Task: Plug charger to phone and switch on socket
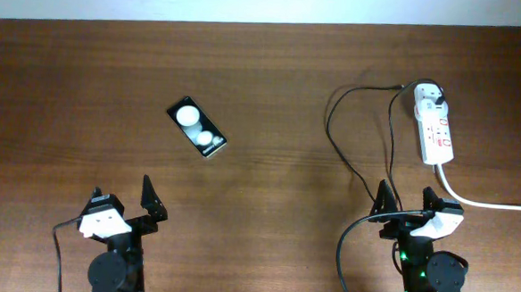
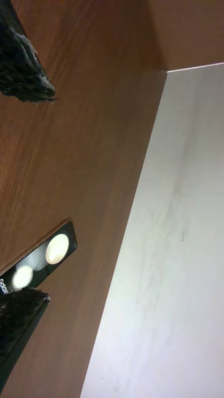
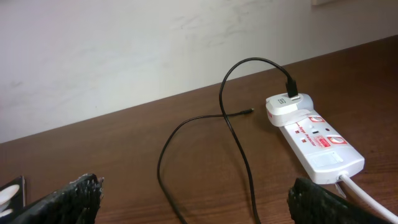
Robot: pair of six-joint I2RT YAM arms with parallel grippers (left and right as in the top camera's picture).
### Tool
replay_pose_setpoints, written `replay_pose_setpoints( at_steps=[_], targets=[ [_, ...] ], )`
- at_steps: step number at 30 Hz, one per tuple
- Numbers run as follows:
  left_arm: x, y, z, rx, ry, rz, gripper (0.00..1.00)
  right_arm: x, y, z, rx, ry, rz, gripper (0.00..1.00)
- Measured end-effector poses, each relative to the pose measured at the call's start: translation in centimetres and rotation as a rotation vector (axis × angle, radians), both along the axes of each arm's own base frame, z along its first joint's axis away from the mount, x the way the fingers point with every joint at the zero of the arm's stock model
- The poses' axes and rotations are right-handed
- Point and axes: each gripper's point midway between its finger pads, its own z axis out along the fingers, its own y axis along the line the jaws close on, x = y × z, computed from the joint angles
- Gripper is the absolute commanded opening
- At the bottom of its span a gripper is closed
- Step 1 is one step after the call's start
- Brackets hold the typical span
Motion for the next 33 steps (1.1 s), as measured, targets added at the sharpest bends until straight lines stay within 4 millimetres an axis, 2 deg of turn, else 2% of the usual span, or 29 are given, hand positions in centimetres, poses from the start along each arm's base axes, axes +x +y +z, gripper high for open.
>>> replay_pose_setpoints(
  at_steps=[30,33],
  targets=[
    [0.00,-0.01,-0.01,0.000,0.000,0.000,0.99,0.00,0.01,0.02,0.000,0.000,0.000,0.99],
    [0.16,-0.91,-0.13,-0.003,0.005,-0.054,0.99,0.00,0.00,0.02,0.000,0.000,0.000,0.99]
  ],
)
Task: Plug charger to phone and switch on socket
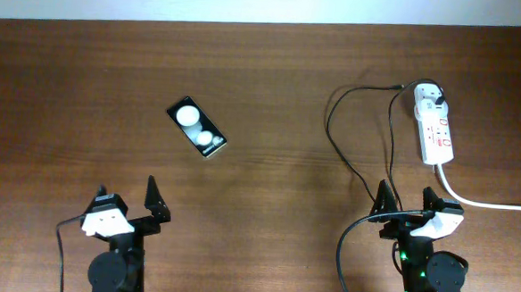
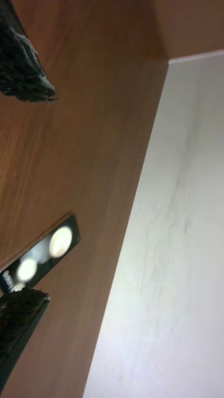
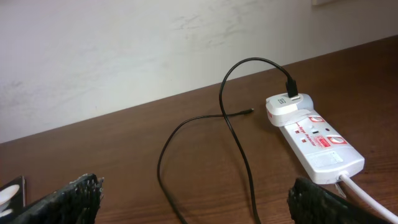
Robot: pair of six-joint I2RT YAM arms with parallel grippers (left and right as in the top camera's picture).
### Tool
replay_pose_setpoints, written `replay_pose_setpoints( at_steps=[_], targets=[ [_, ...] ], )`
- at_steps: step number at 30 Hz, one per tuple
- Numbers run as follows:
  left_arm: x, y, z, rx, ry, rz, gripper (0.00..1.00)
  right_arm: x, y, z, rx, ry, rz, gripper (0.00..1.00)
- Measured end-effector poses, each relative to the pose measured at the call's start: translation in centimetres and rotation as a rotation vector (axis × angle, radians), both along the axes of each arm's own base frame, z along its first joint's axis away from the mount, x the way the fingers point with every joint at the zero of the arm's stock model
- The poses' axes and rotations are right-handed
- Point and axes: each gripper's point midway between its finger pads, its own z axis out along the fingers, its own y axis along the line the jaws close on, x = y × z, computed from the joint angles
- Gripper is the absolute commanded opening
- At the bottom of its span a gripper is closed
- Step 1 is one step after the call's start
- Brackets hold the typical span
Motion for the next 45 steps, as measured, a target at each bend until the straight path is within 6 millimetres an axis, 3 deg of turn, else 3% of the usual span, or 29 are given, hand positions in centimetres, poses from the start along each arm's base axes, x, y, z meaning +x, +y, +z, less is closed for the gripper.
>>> replay_pose_setpoints(
  at_steps=[7,15,18,23,25,27,30,34,35,37,39,43,45],
  targets=[
    [-0.1,-3.0,-0.7,-0.015,0.053,-0.173,0.99,0.0,0.0,0.0,0.000,0.000,0.000,0.99],
    [-0.4,-3.5,-0.1,-0.020,0.071,-0.206,0.99,0.0,0.0,0.0,0.000,0.000,0.000,0.99],
    [-0.7,-3.8,0.9,-0.029,0.066,-0.219,0.99,0.0,0.0,0.0,0.000,0.000,0.000,0.99],
    [-2.1,-3.9,4.3,-0.050,0.101,-0.226,0.99,0.0,0.0,0.0,-0.001,0.000,0.000,0.99],
    [-2.2,-3.9,6.5,-0.056,0.137,-0.226,0.99,0.0,0.0,0.0,0.000,0.002,0.000,0.99],
    [-1.6,-3.9,8.4,-0.063,0.186,-0.224,0.99,0.0,0.0,0.0,0.000,0.000,0.000,0.99],
    [-0.4,-4.0,9.2,-0.075,0.308,-0.221,0.99,0.0,0.0,0.0,0.000,-0.001,0.000,0.99],
    [2.3,-4.1,11.4,-0.093,0.493,-0.216,0.99,0.0,0.0,0.0,0.000,0.000,0.000,0.99],
    [3.9,-4.1,13.1,-0.096,0.524,-0.215,0.99,0.0,0.0,0.0,0.000,-0.001,0.000,0.99],
    [5.5,-4.9,13.5,-0.121,0.613,-0.254,0.99,0.0,0.0,0.0,0.000,-0.002,0.000,0.99],
    [6.9,-6.1,13.0,-0.157,0.680,-0.314,0.99,0.0,0.0,0.0,0.000,-0.002,0.000,0.99],
    [7.9,-7.0,7.7,-0.213,0.886,-0.345,0.99,0.0,0.0,0.0,0.000,-0.002,0.000,0.99],
    [8.3,-7.2,6.3,-0.227,0.938,-0.348,0.99,0.0,0.0,0.0,0.000,-0.002,0.000,0.99]
  ],
)
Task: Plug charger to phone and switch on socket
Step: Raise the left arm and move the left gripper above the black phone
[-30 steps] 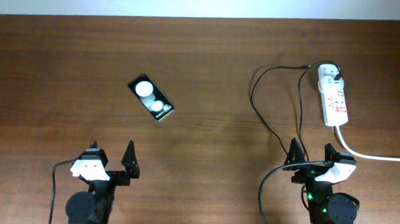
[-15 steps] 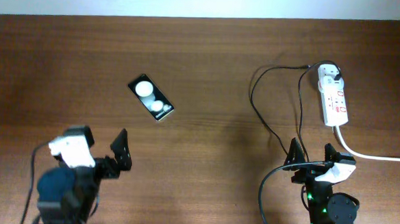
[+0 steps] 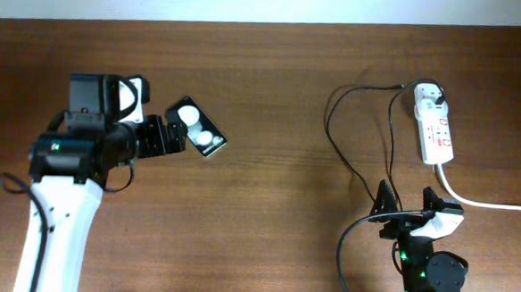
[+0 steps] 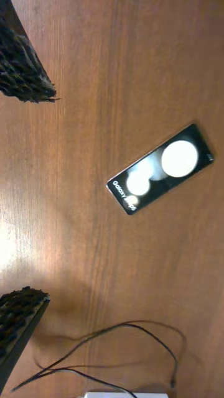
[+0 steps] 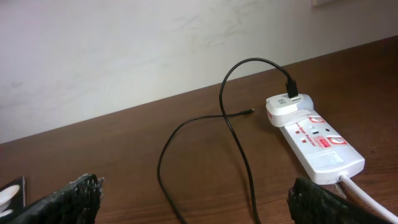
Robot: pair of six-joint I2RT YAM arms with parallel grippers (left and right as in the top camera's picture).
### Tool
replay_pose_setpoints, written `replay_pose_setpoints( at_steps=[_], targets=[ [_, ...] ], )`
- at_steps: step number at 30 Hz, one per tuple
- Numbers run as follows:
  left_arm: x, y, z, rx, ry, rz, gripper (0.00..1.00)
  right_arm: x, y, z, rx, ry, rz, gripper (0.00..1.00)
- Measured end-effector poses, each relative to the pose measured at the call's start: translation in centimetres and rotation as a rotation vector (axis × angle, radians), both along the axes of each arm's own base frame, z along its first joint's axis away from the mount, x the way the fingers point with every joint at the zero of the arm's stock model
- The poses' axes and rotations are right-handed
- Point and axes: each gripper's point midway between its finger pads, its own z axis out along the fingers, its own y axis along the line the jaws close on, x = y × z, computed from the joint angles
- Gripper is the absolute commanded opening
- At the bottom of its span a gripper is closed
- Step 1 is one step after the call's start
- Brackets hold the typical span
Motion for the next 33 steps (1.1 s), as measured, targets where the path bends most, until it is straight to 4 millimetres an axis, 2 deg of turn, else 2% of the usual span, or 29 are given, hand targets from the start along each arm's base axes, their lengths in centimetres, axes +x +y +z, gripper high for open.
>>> replay_pose_setpoints(
  at_steps=[5,9,18,23,33],
  targets=[
    [1.1,-0.1,-3.2,-0.002,0.098,-0.002,0.99,0.0,0.0,0.0,0.000,0.000,0.000,0.99],
    [1.8,0.5,-4.0,0.007,0.117,0.053,0.99,0.0,0.0,0.0,0.000,0.000,0.000,0.99],
    [2.6,2.7,-4.0,0.073,0.099,0.204,0.99,0.0,0.0,0.0,0.000,0.000,0.000,0.99],
    [2.7,3.1,-4.1,0.088,0.105,0.229,0.99,0.0,0.0,0.0,0.000,0.000,0.000,0.98],
    [6.4,3.6,-4.3,0.129,0.207,0.243,0.99,0.0,0.0,0.0,0.000,0.000,0.000,0.99]
  ],
)
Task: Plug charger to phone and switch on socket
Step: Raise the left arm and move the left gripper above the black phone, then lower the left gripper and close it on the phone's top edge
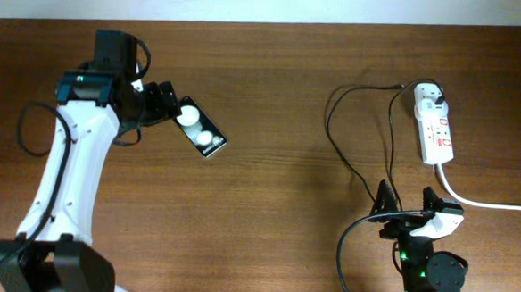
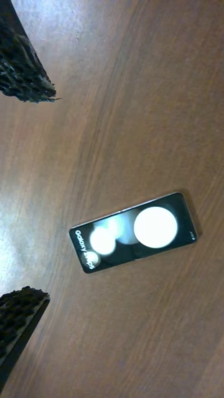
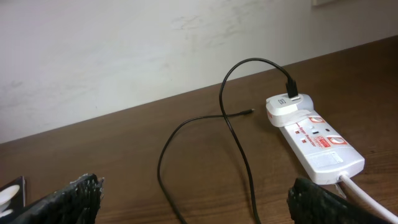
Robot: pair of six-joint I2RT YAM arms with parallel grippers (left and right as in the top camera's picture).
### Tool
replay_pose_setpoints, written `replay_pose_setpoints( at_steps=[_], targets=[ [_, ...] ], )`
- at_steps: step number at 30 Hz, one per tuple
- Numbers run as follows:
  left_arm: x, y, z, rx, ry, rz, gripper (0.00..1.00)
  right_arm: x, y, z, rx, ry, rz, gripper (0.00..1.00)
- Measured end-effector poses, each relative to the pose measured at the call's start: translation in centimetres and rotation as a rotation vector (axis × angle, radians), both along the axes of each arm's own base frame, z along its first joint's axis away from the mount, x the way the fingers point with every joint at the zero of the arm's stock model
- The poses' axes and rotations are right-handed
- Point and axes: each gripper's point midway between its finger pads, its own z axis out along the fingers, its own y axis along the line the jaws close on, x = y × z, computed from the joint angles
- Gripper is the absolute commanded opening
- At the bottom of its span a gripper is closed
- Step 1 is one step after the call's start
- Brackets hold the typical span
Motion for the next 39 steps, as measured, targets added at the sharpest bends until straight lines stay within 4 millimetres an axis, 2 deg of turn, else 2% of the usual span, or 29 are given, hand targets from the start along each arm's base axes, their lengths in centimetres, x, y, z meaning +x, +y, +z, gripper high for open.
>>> replay_pose_setpoints(
  at_steps=[5,10,13,16,18,21,25,27,28,33,39],
  targets=[
    [2.0,0.0,-0.9,0.000,0.038,0.017,0.99,0.0,0.0,0.0,0.000,0.000,0.000,0.99],
    [2.6,-0.1,-4.1,-0.022,0.111,0.064,0.99,0.0,0.0,0.0,0.000,0.000,0.000,0.99],
    [3.6,-0.9,-5.8,-0.082,0.128,0.120,0.99,0.0,0.0,0.0,0.000,0.000,0.000,0.99],
    [4.6,-1.6,-6.8,-0.109,0.119,0.162,1.00,0.0,0.0,0.0,0.000,0.000,0.000,0.99],
    [4.9,-2.7,-6.9,-0.121,0.110,0.163,1.00,0.0,0.0,0.0,0.000,0.000,0.000,0.99],
    [5.8,-4.6,-5.7,-0.124,0.071,0.146,1.00,0.0,0.0,0.0,0.000,0.000,0.000,0.99],
    [8.0,-4.4,-1.9,-0.107,-0.002,0.158,1.00,0.0,0.0,0.0,-0.001,0.000,0.000,0.99],
    [8.7,-4.4,-1.5,-0.098,0.019,0.162,0.99,0.0,0.0,0.0,0.000,0.000,0.000,0.99],
    [9.0,-4.4,-1.8,-0.095,0.036,0.163,0.99,0.0,0.0,0.0,0.000,0.000,0.000,0.99],
    [9.0,-4.4,-6.2,-0.073,0.151,0.168,0.99,0.0,0.0,0.0,0.000,0.000,0.000,0.99],
    [9.1,-4.4,-7.5,-0.069,0.175,0.169,0.99,0.0,0.0,0.0,0.000,0.000,0.000,0.99]
  ],
)
